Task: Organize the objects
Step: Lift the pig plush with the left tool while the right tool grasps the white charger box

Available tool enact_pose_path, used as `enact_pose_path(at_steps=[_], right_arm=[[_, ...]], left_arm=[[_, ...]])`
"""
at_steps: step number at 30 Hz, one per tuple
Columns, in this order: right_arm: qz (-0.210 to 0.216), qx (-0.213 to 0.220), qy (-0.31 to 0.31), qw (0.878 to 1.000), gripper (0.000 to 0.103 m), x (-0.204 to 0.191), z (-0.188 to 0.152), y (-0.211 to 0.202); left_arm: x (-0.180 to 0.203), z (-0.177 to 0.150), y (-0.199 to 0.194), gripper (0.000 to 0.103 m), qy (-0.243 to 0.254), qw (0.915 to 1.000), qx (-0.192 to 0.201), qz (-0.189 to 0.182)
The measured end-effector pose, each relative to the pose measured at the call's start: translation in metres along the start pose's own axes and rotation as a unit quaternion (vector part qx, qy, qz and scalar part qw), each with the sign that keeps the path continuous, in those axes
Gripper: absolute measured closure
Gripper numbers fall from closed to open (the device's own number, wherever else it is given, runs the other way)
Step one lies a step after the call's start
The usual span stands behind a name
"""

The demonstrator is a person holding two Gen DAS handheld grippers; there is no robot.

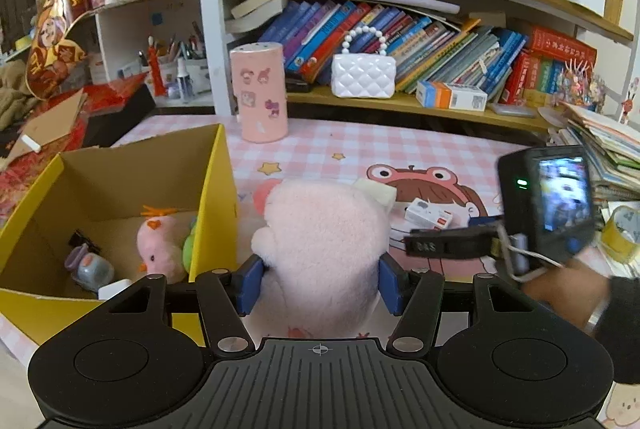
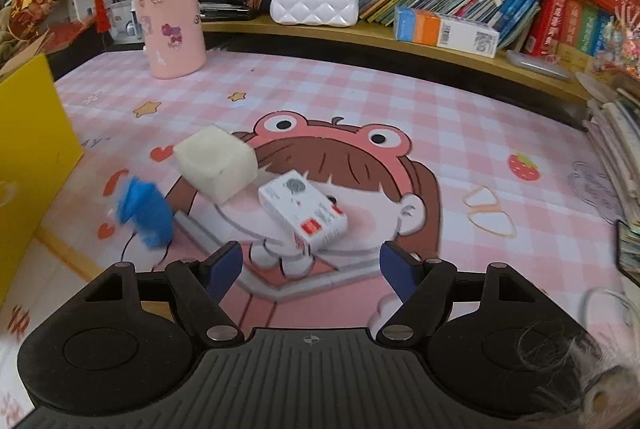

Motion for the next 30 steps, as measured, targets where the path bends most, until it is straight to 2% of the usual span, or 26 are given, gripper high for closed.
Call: enact_pose_path(at_steps=[6, 8, 9, 10, 11, 16, 30], right_arm=[[0.000, 0.011, -0.002, 1.000, 0.035, 0.002, 0.010, 0.019], [0.000, 0.017, -0.011, 1.000, 0.050, 0.001, 0.012, 0.019], [0.004, 0.018, -0.015, 1.000, 0.061, 0.000, 0.013, 0.018], [0.004, 0.014, -0.019, 1.000, 0.067, 0.000, 0.013, 0.017], [0.006, 0.012, -0.019, 1.000, 0.070, 0.000, 0.013, 0.015], [0.003, 0.021, -0.010, 1.000, 0.074, 0.002, 0.009, -0.005], [-0.006, 0.020, 0.092, 0.996, 0.075, 0.006, -0.030, -0.090]], left_arm=[[0.000, -0.001, -0.007, 0.046, -0.002, 1.0000, 0.008, 0.000], [0.000, -0.001, -0.007, 0.045, -0.001, 1.0000, 0.006, 0.000], [-0.001, -0.002, -0.007, 0.045, -0.001, 1.0000, 0.004, 0.000], [-0.001, -0.002, -0.007, 0.045, -0.001, 1.0000, 0.002, 0.002], [-0.001, -0.003, -0.007, 0.045, 0.000, 1.0000, 0.000, 0.003], [-0.001, -0.005, -0.007, 0.045, 0.002, 1.0000, 0.000, -0.004], [0.007, -0.013, -0.004, 0.045, 0.020, 0.9983, -0.010, -0.055]])
Point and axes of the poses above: each gripper's, at about its wrist camera, not at the fingertips, and y roughly the way its jaws point, x to its right, z to its top, the point moved 7 cm from there along y, roughly the way its jaws point, and after that the axes turned 3 degrees about -y, right-handed, at the moved point
